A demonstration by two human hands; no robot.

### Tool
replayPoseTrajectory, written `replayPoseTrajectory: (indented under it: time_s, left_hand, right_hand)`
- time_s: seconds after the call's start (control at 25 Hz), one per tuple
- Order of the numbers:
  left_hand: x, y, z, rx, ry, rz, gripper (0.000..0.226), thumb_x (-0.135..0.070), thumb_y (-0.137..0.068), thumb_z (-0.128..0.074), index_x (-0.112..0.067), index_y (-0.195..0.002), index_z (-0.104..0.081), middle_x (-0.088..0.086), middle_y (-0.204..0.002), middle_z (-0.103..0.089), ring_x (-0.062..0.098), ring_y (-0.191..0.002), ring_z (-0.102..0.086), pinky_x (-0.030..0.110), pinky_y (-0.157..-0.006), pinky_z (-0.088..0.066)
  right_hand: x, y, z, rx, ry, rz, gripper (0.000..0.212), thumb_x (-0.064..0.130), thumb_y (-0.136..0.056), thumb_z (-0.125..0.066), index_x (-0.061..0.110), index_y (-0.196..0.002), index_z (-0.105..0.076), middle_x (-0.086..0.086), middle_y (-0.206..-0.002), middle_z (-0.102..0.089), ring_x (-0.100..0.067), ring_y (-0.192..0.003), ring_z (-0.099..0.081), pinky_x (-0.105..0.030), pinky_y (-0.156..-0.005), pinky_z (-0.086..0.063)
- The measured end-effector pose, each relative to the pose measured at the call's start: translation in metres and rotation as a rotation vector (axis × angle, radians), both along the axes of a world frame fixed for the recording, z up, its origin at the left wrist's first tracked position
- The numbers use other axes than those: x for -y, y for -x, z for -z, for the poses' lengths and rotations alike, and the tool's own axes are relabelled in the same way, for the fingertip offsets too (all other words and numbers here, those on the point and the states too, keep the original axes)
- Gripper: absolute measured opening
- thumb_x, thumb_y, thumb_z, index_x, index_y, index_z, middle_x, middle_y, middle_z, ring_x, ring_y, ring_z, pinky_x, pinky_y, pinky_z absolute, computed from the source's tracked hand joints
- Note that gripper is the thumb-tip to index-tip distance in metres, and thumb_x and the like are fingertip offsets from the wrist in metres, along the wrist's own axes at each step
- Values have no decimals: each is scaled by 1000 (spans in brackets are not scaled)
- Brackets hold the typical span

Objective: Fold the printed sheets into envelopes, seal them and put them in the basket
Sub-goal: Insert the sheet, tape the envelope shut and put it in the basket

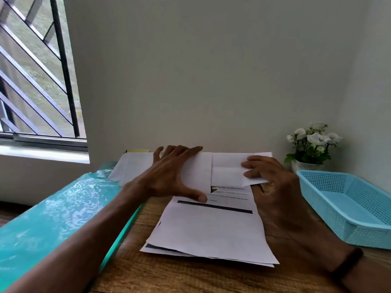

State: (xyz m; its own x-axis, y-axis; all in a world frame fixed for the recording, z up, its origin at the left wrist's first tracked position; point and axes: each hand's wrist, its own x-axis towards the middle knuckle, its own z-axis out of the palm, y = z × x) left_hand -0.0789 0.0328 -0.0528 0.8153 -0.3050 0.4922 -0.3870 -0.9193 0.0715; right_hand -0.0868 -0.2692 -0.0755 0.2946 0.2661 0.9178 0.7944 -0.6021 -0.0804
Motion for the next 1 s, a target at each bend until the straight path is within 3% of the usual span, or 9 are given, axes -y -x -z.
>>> replayPoseTrajectory:
  time_s: [0.08,0.28,0.4,0.48,0.6,0.68,0.84,1.0]
  left_hand:
    - [0,-4,8,12,-78,-8,130,-100,-57,-59,-41,-163,-13,-12,-148,-39,15,-140,-32,57,-126,-11]
    - [3,-7,15,80,-65,43,115,-93,-61,-64,-43,-157,-24,-15,-132,-45,14,-126,-40,48,-119,-22]
    - [5,-7,15,142,-39,48,114,-93,-60,-64,-44,-156,-26,-17,-128,-45,14,-123,-42,49,-119,-24]
    - [2,-8,13,185,-16,24,115,-92,-61,-65,-42,-157,-28,-15,-128,-46,16,-123,-43,52,-120,-25]
    - [0,-8,12,255,25,-11,115,-90,-63,-67,-37,-158,-31,-11,-132,-49,20,-124,-45,53,-119,-25]
    - [1,-7,12,285,33,-24,114,-89,-64,-66,-35,-159,-32,-8,-133,-50,21,-124,-45,53,-119,-26]
    - [8,-3,13,317,14,16,113,-89,-66,-66,-33,-159,-32,-7,-129,-50,20,-120,-46,52,-118,-27]
    - [17,-2,15,363,22,27,110,-88,-69,-65,-31,-158,-35,-6,-126,-51,21,-117,-47,51,-115,-31]
  right_hand:
    - [3,-2,1,-19,-10,-31,28,-16,-70,-83,3,-90,-75,-8,-113,-76,-21,-114,-68,-18,-107,-47]
    - [-3,-5,5,-46,126,-105,38,-19,-71,-76,8,-97,-77,-4,-126,-73,-20,-128,-62,-35,-108,-51]
    - [-5,-5,3,-66,212,24,70,-22,-69,-66,14,-129,-71,-7,-157,-48,-27,-150,-38,-35,-116,-39]
    - [-1,-8,0,-129,64,90,78,-20,-77,-60,20,-144,-58,-4,-161,-40,-24,-148,-38,-38,-113,-44]
    - [6,-9,-5,-335,-322,-35,38,10,-99,-61,27,-133,-64,10,-129,-69,1,-116,-65,-29,-94,-60]
    - [4,-5,-5,-406,-377,-107,13,35,-98,-66,36,-110,-71,20,-97,-77,0,-91,-74,-17,-75,-62]
    - [-11,6,3,-364,-286,-161,13,38,-89,-78,38,-100,-72,26,-88,-76,1,-81,-75,-9,-67,-56]
    - [-19,8,7,-405,-306,-203,20,39,-86,-80,51,-97,-68,33,-95,-74,2,-81,-75,-8,-65,-56]
